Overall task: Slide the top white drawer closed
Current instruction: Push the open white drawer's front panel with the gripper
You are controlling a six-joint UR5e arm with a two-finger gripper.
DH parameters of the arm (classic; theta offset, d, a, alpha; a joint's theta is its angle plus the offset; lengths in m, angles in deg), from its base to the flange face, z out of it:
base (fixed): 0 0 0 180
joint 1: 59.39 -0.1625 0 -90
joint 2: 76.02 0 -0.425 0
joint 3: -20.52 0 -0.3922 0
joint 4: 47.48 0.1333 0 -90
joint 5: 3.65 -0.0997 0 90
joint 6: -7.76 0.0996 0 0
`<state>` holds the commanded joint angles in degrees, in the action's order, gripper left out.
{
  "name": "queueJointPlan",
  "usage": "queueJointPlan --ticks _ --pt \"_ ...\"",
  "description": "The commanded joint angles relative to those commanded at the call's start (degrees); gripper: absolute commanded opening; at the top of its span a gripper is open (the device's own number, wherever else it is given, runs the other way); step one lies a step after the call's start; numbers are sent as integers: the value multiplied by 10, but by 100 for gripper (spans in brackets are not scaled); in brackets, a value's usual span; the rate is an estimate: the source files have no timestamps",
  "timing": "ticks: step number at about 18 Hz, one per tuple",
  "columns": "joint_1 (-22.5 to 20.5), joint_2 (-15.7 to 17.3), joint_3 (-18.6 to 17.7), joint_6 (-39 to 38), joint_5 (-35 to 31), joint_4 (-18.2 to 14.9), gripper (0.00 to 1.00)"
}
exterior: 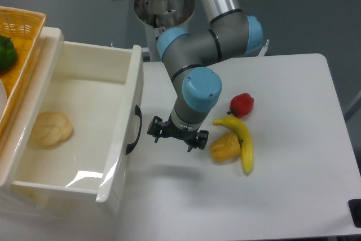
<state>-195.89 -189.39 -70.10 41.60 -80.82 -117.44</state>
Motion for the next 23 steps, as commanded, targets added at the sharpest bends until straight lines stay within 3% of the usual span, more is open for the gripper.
queueJointPlan --ticks 23 --pt "29 8 7 0 5 -1 100"
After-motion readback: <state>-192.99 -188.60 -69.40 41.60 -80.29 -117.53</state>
